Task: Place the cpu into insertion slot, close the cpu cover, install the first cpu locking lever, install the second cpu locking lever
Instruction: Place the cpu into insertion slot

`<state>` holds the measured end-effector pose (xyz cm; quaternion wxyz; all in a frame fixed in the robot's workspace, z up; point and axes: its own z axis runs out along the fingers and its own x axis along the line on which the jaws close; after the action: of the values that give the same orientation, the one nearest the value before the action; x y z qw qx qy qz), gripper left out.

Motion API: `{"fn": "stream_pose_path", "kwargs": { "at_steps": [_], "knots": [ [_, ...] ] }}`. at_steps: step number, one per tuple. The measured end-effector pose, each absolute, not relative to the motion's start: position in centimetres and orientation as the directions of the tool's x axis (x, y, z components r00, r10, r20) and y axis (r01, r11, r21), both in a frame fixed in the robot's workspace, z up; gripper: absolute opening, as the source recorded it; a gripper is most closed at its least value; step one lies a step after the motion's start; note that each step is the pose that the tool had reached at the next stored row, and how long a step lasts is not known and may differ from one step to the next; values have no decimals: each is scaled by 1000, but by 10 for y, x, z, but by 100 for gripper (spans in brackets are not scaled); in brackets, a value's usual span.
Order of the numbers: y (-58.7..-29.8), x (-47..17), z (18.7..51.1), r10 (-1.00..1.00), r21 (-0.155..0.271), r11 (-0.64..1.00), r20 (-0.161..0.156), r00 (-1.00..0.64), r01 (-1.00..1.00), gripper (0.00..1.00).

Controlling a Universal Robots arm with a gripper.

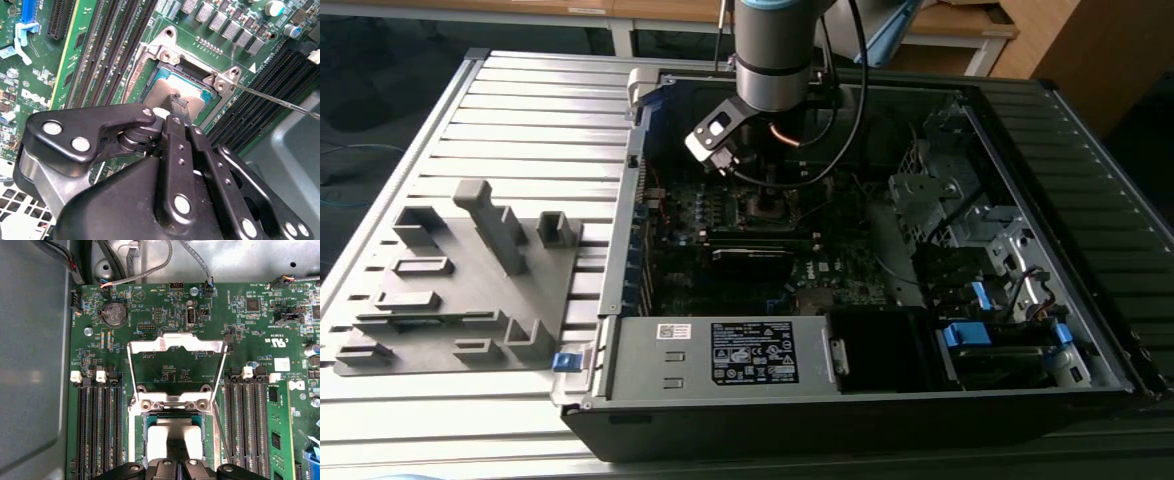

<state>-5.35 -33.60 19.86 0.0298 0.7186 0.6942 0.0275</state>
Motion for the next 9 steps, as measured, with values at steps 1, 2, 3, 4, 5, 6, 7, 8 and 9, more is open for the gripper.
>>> {"fn": "stream_pose_path", "kwargs": {
  "at_steps": [1, 2, 3, 4, 5, 6, 7, 8, 9],
  "knots": [
    [-336, -53, 199, 999, 81, -34, -2, 35, 996, 11],
    [-336, -53, 199, 999, 81, -34, -1, 35, 996, 11],
    [-336, -53, 199, 999, 81, -34, -1, 35, 996, 11],
    [-336, -53, 199, 999, 81, -34, -1, 35, 996, 11],
    [-336, -53, 200, 999, 82, -34, -1, 35, 996, 11],
    [-336, -53, 202, 999, 81, -34, -1, 35, 996, 11],
    [-336, -53, 203, 999, 81, -34, -2, 35, 996, 11],
    [-336, -53, 205, 999, 81, -34, -2, 35, 996, 11],
    [-336, -53, 206, 999, 81, -34, -2, 35, 996, 11]
  ]
}}
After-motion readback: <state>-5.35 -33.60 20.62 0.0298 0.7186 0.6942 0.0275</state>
